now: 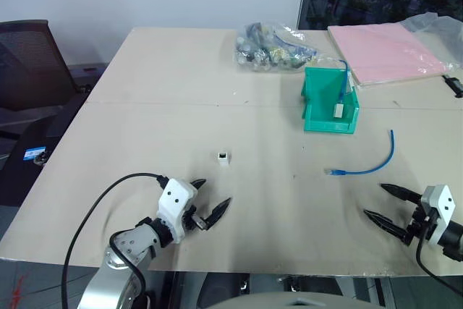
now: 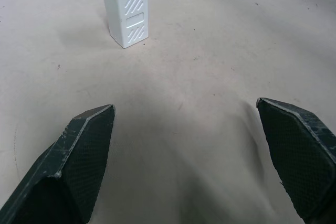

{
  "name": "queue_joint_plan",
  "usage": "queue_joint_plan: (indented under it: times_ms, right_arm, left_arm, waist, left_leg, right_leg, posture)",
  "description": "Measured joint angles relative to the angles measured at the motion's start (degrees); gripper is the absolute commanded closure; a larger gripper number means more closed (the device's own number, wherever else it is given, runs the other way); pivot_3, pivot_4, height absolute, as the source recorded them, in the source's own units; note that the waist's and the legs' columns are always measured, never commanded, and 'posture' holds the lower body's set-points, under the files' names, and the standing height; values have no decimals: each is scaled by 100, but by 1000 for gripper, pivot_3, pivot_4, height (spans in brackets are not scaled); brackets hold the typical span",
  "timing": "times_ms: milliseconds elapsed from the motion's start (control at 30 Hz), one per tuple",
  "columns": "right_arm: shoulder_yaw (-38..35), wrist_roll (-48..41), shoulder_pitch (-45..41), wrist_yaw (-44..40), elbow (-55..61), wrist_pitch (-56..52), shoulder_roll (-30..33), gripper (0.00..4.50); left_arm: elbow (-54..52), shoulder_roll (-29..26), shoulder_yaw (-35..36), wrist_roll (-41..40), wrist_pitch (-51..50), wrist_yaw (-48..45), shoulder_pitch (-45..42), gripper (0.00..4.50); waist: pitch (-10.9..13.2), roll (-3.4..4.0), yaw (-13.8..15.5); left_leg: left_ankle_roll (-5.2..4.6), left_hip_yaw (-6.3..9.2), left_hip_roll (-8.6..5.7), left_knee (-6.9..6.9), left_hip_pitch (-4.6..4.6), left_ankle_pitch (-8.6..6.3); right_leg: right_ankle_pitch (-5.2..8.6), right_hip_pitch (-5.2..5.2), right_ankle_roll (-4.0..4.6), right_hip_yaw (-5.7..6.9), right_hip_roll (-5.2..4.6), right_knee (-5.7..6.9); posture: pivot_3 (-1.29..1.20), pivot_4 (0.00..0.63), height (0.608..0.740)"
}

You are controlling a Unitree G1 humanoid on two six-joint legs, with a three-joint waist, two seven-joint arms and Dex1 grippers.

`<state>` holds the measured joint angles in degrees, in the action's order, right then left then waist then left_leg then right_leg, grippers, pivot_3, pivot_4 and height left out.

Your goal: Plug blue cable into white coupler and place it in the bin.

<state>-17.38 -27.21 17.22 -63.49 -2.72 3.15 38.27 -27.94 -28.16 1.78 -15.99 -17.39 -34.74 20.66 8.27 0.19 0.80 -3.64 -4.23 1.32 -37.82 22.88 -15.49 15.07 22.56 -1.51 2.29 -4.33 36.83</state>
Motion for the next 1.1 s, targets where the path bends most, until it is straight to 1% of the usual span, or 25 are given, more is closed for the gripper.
queue_joint_plan:
  times_ms: [100,233,500,600,667,733,833,933,1000,1033,1067,1100]
  right_arm:
    - [1,1,-26,-33,-39,33,0,14]
    - [1,4,-127,-143,-228,159,1,14]
    - [1,0,-151,-252,-301,221,16,14]
    - [-2,-3,-170,-333,-380,251,76,14]
    - [-6,-9,-219,-355,-403,240,78,14]
    - [-5,-36,-325,-363,-400,195,78,14]
    - [94,-53,-620,-379,-272,36,161,14]
    - [368,109,-1020,-365,-84,-203,371,14]
    - [669,350,-1418,-330,-126,-334,415,14]
    - [693,374,-1450,-328,-138,-342,416,14]
    - [885,527,-1780,-312,-283,-401,415,14]
    - [989,620,-1956,-306,-367,-414,416,14]
  left_arm:
    - [95,2,3,-13,137,-77,29,73]
    - [325,56,4,-91,557,-188,121,73]
    - [528,86,-37,-86,904,-255,119,73]
    - [576,73,-69,-80,899,-266,22,73]
    - [514,-49,-64,-114,726,-310,-92,73]
    - [371,-285,-127,-182,471,-484,-239,73]
    - [-47,-780,-334,-380,61,-934,-694,73]
    - [-566,-1208,-450,-733,-466,-1322,-1341,73]
    - [-753,-1336,-582,-1022,-926,-1513,-1887,73]
    - [-758,-1347,-597,-1036,-962,-1523,-1930,73]
    - [-764,-1434,-727,-1131,-1197,-1615,-2307,73]
    - [-764,-1480,-781,-1147,-1305,-1653,-2499,73]
  waist:
    - [-1,1,-1]
    - [-2,0,-2]
    - [-5,3,-1]
    - [-6,3,8]
    - [-5,2,10]
    - [-3,0,6]
    - [3,-7,-2]
    - [2,-6,-6]
    - [4,-7,-5]
    - [4,-7,-3]
    - [9,-10,-4]
    - [12,-12,-5]
  left_leg:
    - [0,-1,0,0,0,0]
    - [0,-2,0,0,-2,0]
    - [0,-3,0,0,-4,0]
    - [-1,-3,0,-1,-5,0]
    - [-1,-3,0,-2,-5,0]
    - [0,-3,0,-2,-5,1]
    - [1,-3,0,-5,-2,2]
    - [2,-3,0,-8,-3,3]
    - [3,-3,0,-12,2,5]
    - [5,-2,0,-13,1,6]
    - [9,-2,0,-17,3,9]
    - [10,-2,1,-21,5,9]
  right_leg:
    - [0,0,0,0,0,0]
    - [0,-1,0,-1,0,0]
    - [0,-2,0,0,0,0]
    - [-1,-5,0,0,0,0]
    - [-1,-6,1,2,0,1]
    - [-2,-5,1,3,0,4]
    - [-3,-5,2,3,0,11]
    - [-2,-8,1,2,4,11]
    - [-2,-7,0,3,10,10]
    - [-2,-9,-1,4,10,11]
    - [-2,-8,-1,5,18,11]
    - [-2,-8,-2,5,23,12]
  posture:
    - [0,150,740]
    - [0,150,740]
    - [0,150,740]
    - [0,150,740]
    - [0,150,740]
    - [0,150,740]
    - [0,150,740]
    - [0,150,740]
    - [0,150,740]
    - [0,150,740]
    - [0,150,740]
    - [0,150,740]
